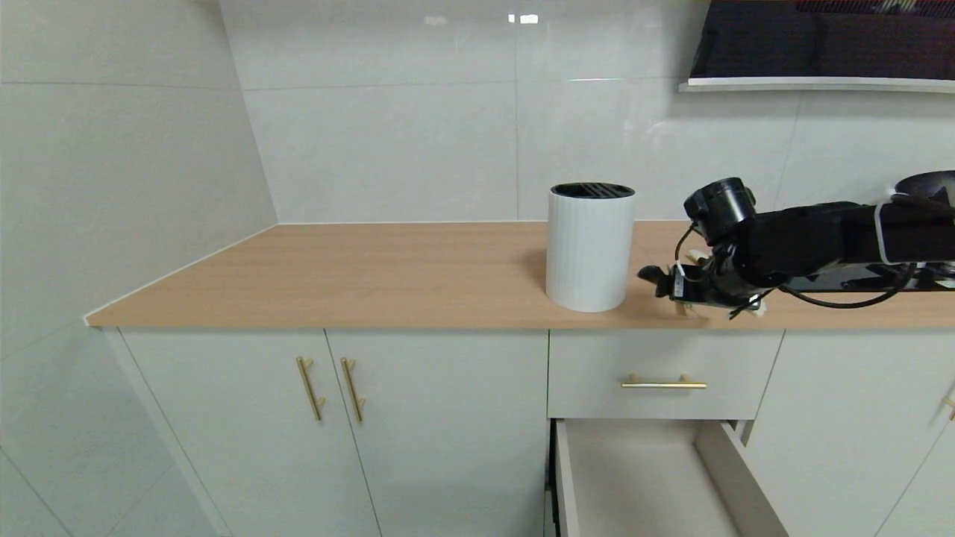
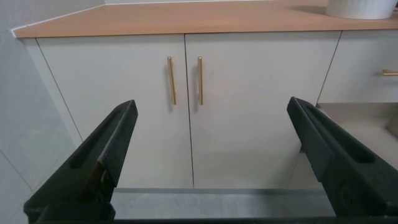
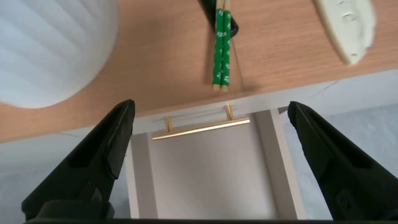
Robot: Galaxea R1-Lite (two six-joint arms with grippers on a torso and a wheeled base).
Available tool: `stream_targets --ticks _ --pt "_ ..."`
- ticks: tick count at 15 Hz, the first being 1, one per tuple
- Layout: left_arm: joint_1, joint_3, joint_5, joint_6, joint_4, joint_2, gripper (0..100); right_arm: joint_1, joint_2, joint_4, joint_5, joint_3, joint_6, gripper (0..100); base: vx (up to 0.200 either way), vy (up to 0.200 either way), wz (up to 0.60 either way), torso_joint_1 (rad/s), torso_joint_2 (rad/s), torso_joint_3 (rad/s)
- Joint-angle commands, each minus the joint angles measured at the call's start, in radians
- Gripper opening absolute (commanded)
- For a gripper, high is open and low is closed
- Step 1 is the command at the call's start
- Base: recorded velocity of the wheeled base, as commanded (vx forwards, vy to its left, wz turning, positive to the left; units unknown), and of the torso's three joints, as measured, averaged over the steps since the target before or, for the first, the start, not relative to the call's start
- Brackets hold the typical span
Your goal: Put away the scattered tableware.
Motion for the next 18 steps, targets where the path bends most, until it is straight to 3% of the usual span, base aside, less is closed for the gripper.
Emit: stream_targets --ticks 1,14,15,18 --pt "0.000 0.000 0.000 0.000 0.000 0.000 100 -0.004 0.048 0.000 -0.001 -0.018 0.000 100 0.000 0.000 0.00 0.000 0.00 0.000" --pt "0.000 0.000 0.000 0.000 0.000 0.000 100 -0.039 0.117 -0.032 -0.008 -0.073 0.016 100 0.000 0.000 0.00 0.000 0.00 0.000" --pt "0.000 0.000 0.000 0.000 0.000 0.000 100 -0.038 0.118 -0.029 -0.008 -0.073 0.014 0 0.000 0.000 0.00 0.000 0.00 0.000" --pt "0.000 0.000 0.000 0.000 0.000 0.000 100 -0.038 0.123 -0.026 -0.008 -0.073 0.014 0 0.000 0.000 0.00 0.000 0.00 0.000"
